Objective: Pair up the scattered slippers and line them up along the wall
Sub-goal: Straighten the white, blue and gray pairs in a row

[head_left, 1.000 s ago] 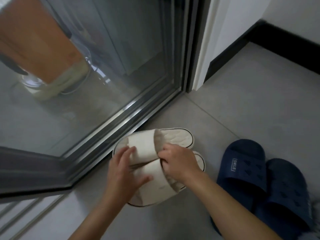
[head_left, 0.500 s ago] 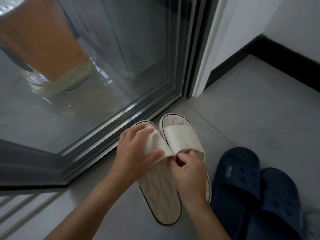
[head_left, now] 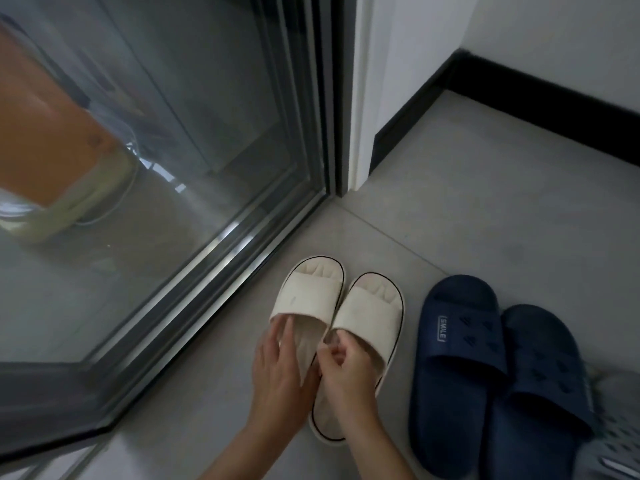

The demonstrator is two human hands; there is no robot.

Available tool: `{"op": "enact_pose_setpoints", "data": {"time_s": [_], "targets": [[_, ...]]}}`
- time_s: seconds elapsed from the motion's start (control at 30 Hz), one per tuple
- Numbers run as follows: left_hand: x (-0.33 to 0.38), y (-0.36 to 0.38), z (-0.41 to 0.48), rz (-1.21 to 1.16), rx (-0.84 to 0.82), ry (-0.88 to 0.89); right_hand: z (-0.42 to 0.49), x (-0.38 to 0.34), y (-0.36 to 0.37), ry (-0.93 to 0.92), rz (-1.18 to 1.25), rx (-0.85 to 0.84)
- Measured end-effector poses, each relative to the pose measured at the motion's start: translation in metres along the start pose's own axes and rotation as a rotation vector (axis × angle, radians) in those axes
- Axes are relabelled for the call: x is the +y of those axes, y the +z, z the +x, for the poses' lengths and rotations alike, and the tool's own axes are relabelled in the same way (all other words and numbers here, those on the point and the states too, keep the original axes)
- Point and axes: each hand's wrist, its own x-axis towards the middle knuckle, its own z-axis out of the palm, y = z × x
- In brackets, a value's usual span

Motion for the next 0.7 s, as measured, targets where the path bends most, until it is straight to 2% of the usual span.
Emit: {"op": "enact_pose_setpoints", "data": {"time_s": [0.03, 0.1, 0.13, 0.2, 0.27, 0.33, 0.47, 0.7], "targets": [[-0.002, 0.003, -0.004, -0.015, 0.021, -0.009, -0.003, 0.007, -0.008, -0.051, -0.064, -0.030], [-0.007, 0.008, -0.012, 0.005, 0.036, 0.014, -0.012, 0.023, -0.027, -0.159, -0.266, 0.035], [-0.010, 0.012, -0.016, 0.047, 0.005, 0.046, -0.018, 0.030, -0.038, -0.164, -0.331, 0.087], [-0.013, 0.020, -0.018, 0.151, -0.093, 0.113, -0.026, 0.037, -0.052, -0.064, -0.383, 0.114], [-0.012, 0.026, -0.016, 0.226, -0.149, 0.131, -0.028, 0.040, -0.056, 0.008, -0.497, 0.016], [-0.013, 0.030, -0.013, 0.241, -0.172, 0.130, -0.029, 0.038, -0.052, -0.011, -0.581, -0.089], [-0.018, 0.032, -0.010, 0.244, -0.197, 0.155, -0.029, 0.035, -0.048, -0.081, -0.652, -0.148], [-0.023, 0.033, 0.010, 0.211, -0.181, 0.184, -0.017, 0.036, -0.047, -0.063, -0.605, -0.201]]}}
